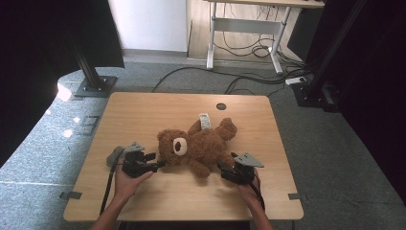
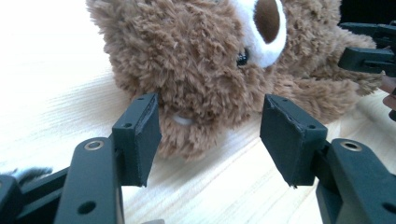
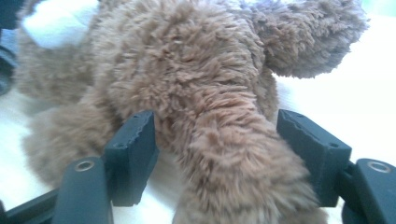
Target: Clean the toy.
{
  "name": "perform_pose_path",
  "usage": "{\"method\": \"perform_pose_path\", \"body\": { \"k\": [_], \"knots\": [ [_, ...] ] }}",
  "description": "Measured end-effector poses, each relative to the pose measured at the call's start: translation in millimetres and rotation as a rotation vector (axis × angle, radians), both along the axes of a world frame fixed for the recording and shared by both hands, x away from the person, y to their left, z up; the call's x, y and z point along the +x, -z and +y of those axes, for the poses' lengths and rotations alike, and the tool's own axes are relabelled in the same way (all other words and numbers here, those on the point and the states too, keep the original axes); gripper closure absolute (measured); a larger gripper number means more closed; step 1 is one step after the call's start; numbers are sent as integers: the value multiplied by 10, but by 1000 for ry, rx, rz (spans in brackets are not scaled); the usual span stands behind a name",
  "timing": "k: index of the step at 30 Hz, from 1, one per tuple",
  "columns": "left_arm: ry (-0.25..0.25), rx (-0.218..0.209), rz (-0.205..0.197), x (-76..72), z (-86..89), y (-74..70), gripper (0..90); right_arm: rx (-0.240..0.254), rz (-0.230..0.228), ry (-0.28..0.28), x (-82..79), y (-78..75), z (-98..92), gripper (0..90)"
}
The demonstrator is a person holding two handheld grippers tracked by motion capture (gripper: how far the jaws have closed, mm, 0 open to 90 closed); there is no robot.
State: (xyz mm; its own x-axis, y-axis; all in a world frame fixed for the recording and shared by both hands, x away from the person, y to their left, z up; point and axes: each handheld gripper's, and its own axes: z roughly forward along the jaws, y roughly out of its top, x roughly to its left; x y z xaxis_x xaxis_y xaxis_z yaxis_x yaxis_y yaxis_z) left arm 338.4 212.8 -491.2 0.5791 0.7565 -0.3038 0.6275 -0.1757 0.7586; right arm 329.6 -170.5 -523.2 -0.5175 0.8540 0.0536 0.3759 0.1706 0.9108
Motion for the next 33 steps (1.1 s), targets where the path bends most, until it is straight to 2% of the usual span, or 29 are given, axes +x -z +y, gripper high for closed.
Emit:
{"method": "perform_pose_path", "body": {
  "k": [3, 9, 13, 18, 19, 25, 33],
  "knots": [
    [5, -7, 1, -30, 28, -6, 375, 9, 7, -25, -73, -24, -31, 281],
    [8, -32, -16, -182, 141, -23, 375, 31, 8, -51, -212, -45, -138, 278],
    [6, -35, -20, -263, 202, -22, 375, 53, 12, -50, -323, -39, -252, 275],
    [5, -28, -25, -341, 259, 4, 374, 53, 25, -40, -434, -13, -385, 275],
    [3, -28, -23, -375, 288, 20, 374, 54, 36, -28, -477, 12, -462, 274],
    [-1, -21, -24, -449, 369, 55, 374, 65, 59, -1, -491, 70, -601, 275],
    [-15, -32, -33, -498, 458, 78, 376, 43, 69, -8, -463, 108, -571, 274]
  ]
}}
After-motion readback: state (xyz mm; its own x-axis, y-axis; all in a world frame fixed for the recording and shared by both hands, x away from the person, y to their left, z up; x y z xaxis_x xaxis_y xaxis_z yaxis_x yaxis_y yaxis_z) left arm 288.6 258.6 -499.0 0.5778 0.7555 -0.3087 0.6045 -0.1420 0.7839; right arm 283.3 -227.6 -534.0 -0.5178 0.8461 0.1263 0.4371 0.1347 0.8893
